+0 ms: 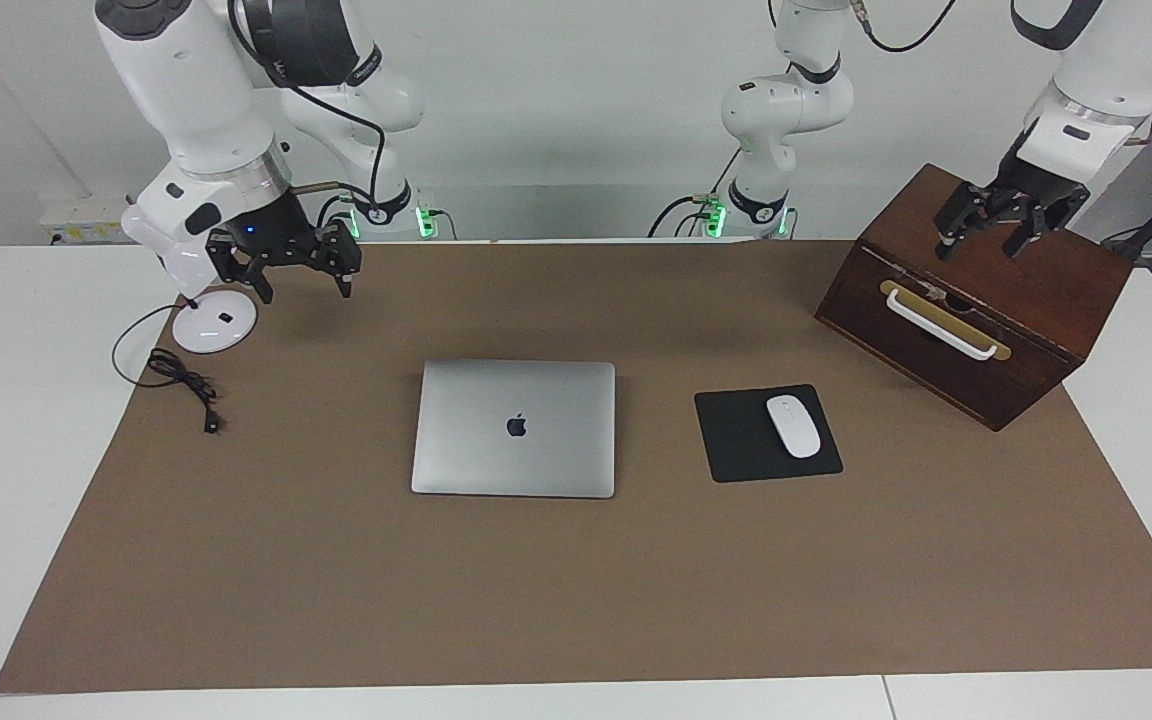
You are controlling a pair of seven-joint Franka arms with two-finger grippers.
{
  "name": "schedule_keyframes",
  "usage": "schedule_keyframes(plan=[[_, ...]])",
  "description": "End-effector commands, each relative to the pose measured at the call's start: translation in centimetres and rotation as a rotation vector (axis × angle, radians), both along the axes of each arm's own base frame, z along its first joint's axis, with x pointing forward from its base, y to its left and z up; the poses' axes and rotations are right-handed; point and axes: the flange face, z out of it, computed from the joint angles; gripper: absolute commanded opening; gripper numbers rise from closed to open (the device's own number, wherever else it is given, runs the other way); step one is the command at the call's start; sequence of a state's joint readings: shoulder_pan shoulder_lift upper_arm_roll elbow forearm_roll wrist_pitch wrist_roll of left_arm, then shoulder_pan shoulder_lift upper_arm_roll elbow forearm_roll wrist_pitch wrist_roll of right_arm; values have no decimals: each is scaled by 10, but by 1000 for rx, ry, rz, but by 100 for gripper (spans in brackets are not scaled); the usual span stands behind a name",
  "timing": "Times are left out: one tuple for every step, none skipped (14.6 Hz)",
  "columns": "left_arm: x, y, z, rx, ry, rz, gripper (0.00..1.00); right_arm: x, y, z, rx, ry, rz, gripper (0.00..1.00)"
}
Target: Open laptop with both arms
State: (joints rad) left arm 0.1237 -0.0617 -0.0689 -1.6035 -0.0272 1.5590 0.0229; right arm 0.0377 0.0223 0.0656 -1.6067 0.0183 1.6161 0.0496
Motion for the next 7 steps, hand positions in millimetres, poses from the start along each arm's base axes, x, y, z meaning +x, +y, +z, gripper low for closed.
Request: schedule_keyframes(plan=[[1,-5,3,19,-32,34,0,-3,2,-1,16,9,1,100],[2,-7,2,19,-33,26,0,-3,4,-1,14,9,5,100],[2,-9,2,19,-38,27,0,-4,5,0,14,9,4,100],[3,-14,3,19,-46,22,0,-4,5,-3,14,13,5,100],[3,-14,2,19,-47,20,0,-4,3,-3,14,13,4,100],[3,-14,1,18,-44,17,0,-4,3,-3,14,13,4,100],[3,-15,1,18,-41,15,0,-4,2,-3,15,13,2,100]])
